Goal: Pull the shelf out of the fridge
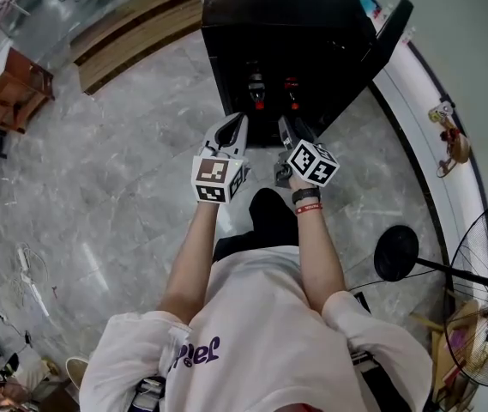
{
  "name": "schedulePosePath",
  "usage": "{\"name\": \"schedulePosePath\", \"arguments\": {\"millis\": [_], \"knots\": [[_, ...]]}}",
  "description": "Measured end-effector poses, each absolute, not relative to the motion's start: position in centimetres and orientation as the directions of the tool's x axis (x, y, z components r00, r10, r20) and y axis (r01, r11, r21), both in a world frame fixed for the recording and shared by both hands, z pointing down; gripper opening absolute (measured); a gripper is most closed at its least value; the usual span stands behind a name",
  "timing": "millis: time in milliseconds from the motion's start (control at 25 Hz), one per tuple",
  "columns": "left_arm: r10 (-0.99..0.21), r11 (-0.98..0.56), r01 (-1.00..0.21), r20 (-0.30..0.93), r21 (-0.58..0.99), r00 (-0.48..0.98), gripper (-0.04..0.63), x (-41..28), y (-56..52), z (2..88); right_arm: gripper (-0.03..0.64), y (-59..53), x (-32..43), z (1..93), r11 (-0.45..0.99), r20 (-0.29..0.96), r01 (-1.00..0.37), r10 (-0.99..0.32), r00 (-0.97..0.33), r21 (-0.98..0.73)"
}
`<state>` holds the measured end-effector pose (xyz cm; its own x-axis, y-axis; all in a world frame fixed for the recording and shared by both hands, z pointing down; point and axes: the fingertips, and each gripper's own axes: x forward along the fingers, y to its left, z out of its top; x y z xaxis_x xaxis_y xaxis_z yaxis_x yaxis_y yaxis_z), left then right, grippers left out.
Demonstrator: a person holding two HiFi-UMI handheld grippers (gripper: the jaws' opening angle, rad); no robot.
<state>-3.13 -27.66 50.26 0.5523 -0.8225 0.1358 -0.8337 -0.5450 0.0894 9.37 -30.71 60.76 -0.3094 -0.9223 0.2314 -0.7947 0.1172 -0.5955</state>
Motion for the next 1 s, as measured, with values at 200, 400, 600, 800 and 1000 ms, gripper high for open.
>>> {"name": "schedulePosePath", "arguments": {"millis": [200, 400, 600, 800, 1000], "knots": [[-0.824, -0.542, -0.836, 0.137, 0.089, 0.549, 0.018, -2.1, -29.3, 51.4, 0.216, -32.8, 10.0, 63.0, 0.092, 0.218, -0.731, -0.923, -0.317, -0.676], [-0.826, -0.538, -0.838, 0.136, 0.093, 0.546, 0.018, -1.5, -30.9, 52.4, 0.219, -34.8, 10.8, 65.3, 0.046, 0.209, -0.656, -0.929, -0.305, -0.754], [-0.826, -0.536, -0.839, 0.145, 0.096, 0.545, 0.018, -1.3, -32.0, 53.7, 0.221, -36.7, 10.8, 66.9, 0.019, 0.172, -0.544, -0.939, -0.298, -0.839], [-0.831, -0.528, -0.843, 0.144, 0.102, 0.537, 0.018, -1.3, -33.2, 54.7, 0.225, -39.0, 11.1, 68.7, -0.007, 0.139, -0.427, -0.95, -0.279, -0.904], [-0.834, -0.522, -0.846, 0.143, 0.109, 0.533, 0.018, -1.2, -34.2, 55.9, 0.227, -40.9, 11.9, 70.8, -0.036, 0.114, -0.297, -0.962, -0.247, -0.954]]}}
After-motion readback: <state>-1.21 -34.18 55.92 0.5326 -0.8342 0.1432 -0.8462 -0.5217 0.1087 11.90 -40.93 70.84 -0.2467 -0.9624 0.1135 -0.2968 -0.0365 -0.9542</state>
